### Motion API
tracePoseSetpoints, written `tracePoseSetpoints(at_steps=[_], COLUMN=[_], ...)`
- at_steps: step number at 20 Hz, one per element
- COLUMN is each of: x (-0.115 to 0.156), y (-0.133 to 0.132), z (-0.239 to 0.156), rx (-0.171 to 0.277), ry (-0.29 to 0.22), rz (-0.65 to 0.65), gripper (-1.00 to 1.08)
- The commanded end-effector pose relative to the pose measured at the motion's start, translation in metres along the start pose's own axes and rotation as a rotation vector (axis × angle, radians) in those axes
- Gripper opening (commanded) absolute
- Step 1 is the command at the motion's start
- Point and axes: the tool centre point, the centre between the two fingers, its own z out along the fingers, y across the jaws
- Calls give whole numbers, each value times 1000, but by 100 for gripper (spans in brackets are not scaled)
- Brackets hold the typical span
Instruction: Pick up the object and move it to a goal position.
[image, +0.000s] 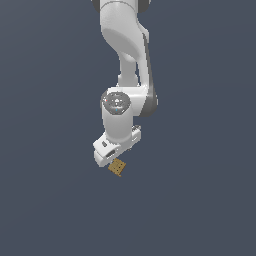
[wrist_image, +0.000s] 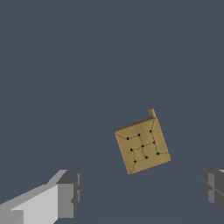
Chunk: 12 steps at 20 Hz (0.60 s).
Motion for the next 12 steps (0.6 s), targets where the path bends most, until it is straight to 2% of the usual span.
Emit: tracePoseSetpoints(at_steps=[1,12], x=[2,5], y=[5,19], z=[9,38], rx=[2,11], ry=[1,9], rz=[-66,-272], gripper=[100,100])
